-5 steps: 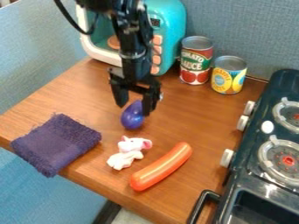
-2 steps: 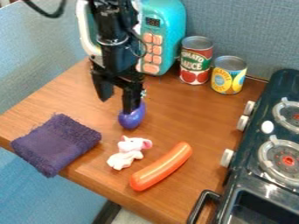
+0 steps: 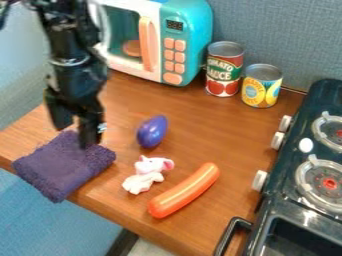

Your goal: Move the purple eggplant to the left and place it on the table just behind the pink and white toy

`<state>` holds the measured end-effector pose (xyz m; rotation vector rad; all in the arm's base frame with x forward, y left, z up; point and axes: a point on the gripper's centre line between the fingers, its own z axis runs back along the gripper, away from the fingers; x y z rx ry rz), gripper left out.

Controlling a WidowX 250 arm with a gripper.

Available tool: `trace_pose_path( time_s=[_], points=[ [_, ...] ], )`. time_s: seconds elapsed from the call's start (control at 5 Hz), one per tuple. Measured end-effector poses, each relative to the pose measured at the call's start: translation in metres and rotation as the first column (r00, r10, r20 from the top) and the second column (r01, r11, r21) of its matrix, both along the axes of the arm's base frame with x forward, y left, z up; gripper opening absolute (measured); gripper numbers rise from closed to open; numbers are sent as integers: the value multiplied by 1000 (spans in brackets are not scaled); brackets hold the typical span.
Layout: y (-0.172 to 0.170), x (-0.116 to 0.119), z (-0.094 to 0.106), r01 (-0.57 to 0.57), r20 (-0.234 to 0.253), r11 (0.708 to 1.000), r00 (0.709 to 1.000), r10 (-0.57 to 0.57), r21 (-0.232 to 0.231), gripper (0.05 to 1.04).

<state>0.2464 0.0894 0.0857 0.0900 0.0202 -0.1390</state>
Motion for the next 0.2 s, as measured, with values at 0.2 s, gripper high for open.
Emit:
trace_pose_path(
  time_s=[0.2],
  points=[
    [18,-20,-8,-5,-24,1000,1000,5,-5,1005]
  ],
)
